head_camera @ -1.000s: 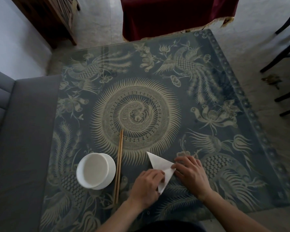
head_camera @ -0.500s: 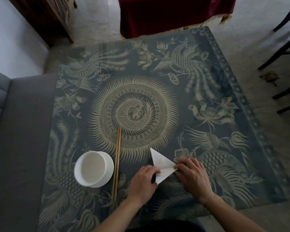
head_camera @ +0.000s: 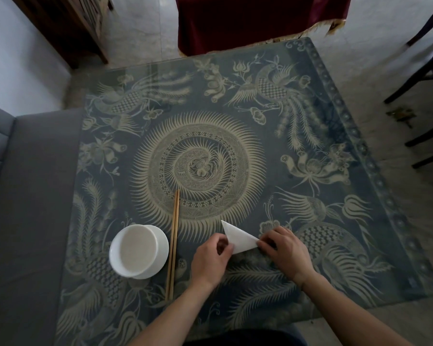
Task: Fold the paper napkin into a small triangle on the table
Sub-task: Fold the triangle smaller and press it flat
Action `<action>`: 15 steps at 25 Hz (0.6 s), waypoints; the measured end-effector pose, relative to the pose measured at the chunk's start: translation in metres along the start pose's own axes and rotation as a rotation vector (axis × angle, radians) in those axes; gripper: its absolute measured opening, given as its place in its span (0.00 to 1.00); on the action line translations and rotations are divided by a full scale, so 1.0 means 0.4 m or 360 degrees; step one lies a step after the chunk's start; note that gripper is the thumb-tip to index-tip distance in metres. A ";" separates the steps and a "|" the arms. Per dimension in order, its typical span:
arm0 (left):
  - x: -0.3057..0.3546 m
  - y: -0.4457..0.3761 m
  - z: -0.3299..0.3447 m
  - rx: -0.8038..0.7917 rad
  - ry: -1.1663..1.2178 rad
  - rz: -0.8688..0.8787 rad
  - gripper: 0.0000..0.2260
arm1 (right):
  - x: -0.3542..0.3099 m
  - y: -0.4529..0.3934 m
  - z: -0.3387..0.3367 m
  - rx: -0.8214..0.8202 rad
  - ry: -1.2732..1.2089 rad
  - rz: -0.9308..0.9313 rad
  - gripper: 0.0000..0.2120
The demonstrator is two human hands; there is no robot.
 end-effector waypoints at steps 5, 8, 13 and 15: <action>-0.003 -0.013 0.001 0.0015 -0.0071 -0.0095 0.05 | -0.002 -0.010 -0.001 -0.0017 0.0047 0.0064 0.09; 0.000 -0.012 0.000 0.0038 -0.0124 -0.0077 0.05 | -0.007 -0.015 0.003 -0.0026 0.0074 0.0084 0.09; 0.013 -0.006 -0.002 0.0074 -0.0232 0.0030 0.06 | -0.002 -0.017 0.007 -0.0031 0.0134 0.0078 0.10; 0.052 0.005 -0.007 0.0146 -0.0472 0.0413 0.06 | -0.004 -0.014 0.008 0.0005 0.0158 0.0039 0.11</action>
Point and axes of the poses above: each hand's wrist, its own y-axis away from the middle knuckle, its own z-axis out of the palm, x = y × z, the point moved 7 cm from there along -y, towards the middle knuckle, and after that the axes turned 4 degrees about x, right-handed, at the moved point
